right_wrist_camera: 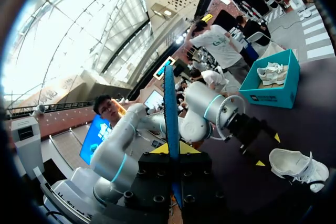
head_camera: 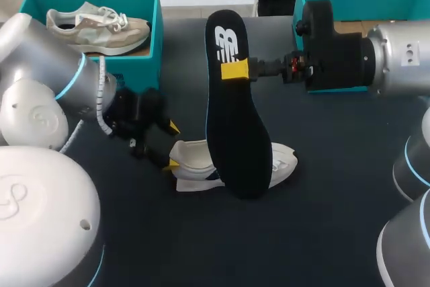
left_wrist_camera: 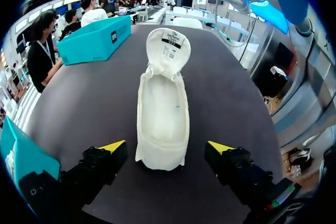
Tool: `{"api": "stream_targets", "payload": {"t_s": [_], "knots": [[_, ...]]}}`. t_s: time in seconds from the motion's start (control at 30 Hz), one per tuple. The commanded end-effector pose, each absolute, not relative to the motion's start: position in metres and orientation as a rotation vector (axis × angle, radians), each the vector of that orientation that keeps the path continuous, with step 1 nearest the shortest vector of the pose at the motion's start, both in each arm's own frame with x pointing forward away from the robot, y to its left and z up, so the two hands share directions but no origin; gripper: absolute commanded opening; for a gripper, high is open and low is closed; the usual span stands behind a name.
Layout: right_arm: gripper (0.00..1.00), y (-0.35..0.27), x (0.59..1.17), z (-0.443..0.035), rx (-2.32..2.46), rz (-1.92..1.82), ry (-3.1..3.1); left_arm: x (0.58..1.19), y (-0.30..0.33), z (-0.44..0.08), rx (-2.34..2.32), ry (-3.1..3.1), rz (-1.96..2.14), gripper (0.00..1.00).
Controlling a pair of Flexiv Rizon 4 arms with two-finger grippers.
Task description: Take the shoe out of the shoebox, open the shoe tongue, remove and reinsert the insole, then place the shoe into the shoebox
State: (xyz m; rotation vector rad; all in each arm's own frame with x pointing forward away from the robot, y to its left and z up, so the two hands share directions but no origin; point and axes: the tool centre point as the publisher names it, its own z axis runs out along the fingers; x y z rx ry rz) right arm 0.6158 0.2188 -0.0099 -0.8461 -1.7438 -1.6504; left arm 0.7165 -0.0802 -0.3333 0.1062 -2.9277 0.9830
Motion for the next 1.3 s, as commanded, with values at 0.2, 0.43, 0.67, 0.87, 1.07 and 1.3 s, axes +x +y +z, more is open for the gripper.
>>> {"api": "stream_targets", "payload": {"t_s": [0.2, 0.43, 0.67, 0.87, 1.07, 1.3], "knots": [[0.00, 0.223, 0.617, -0.010, -0.850, -1.649, -1.744, 0.716, -0.094, -0.322, 0.080, -3.035, 0.545, 1.00], [0.00, 0.223, 0.617, -0.010, -0.850, -1.649, -1.744, 0.716, -0.094, -0.322, 0.080, -3.035, 0.545, 1.00], [0.00, 0.223, 0.617, -0.010, -0.850, -1.649, -1.744, 0.710, -0.096, -0.322, 0.015, -3.019, 0.354, 1.00], [0.00, 0.223, 0.617, -0.010, -0.850, -1.649, -1.744, 0.714, -0.097, -0.325, 0.063, -3.056, 0.324, 1.00], [0.00, 0.223, 0.617, -0.010, -0.850, -1.649, -1.744, 0.717, -0.102, -0.330, 0.073, -3.068, 0.288, 1.00], [0.00, 0.223, 0.617, -0.010, -0.850, -1.649, -1.744, 0.726, -0.108, -0.331, 0.086, -3.026, 0.302, 1.00]]}}
